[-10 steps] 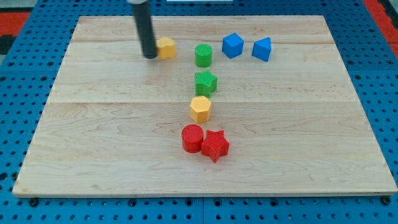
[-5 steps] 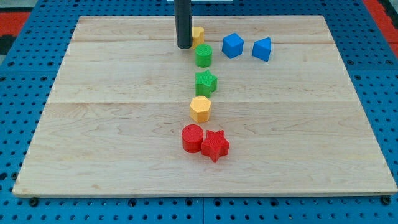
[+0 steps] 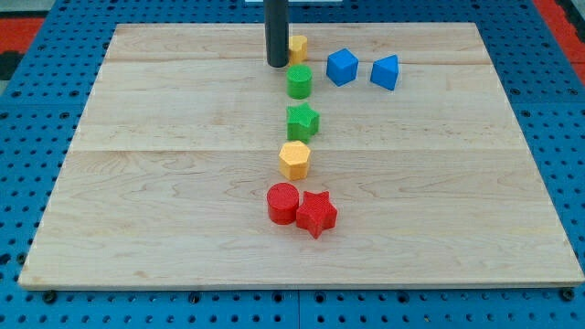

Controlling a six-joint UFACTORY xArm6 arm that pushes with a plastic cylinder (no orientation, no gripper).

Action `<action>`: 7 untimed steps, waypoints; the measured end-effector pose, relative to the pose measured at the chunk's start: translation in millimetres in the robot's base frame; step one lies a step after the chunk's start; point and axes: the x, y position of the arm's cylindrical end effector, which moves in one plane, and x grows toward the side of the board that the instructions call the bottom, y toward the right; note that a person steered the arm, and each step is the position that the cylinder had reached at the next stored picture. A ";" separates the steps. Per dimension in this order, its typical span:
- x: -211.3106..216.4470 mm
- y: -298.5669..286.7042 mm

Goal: Push the yellow heart to the top center

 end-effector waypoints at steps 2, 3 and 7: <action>0.0 -0.1; 0.0 3.9; 5.2 57.6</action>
